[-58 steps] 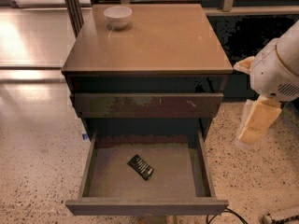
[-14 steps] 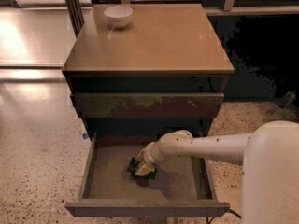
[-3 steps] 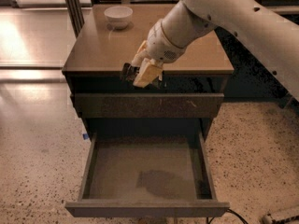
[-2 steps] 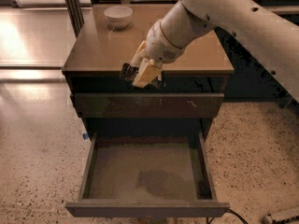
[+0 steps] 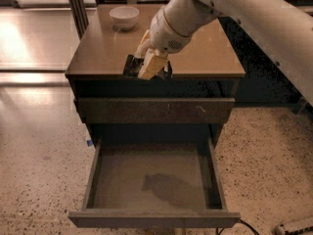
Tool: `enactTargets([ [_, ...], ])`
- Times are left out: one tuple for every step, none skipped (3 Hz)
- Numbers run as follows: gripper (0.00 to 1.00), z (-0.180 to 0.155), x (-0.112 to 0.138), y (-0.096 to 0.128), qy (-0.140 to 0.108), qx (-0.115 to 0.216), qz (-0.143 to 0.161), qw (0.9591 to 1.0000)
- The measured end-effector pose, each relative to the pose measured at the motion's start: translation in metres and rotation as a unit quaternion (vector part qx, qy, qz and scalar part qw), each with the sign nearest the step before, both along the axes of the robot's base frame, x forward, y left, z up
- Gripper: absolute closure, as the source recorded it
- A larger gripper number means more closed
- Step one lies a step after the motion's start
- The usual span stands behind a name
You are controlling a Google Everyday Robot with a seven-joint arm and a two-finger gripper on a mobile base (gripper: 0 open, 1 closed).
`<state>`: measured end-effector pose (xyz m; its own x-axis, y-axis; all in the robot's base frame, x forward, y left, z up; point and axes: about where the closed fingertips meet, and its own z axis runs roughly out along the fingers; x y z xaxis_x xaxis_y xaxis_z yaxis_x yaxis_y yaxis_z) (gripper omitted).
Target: Pick rxbar chocolate from middle drawer and place on counter
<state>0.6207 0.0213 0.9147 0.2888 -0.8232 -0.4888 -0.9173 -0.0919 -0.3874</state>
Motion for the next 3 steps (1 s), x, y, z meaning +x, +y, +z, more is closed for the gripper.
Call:
enactTargets([
  [1.00, 0.008, 0.031, -0.003, 0.000, -0.027, 0.007, 0.9996],
  [1.00, 0.009, 0.063, -0.007, 0.018, -0.058, 0.012, 0.9981],
  [1.00, 0.005, 0.105, -0.013, 0.031, -0.068, -0.002, 0.9972],
])
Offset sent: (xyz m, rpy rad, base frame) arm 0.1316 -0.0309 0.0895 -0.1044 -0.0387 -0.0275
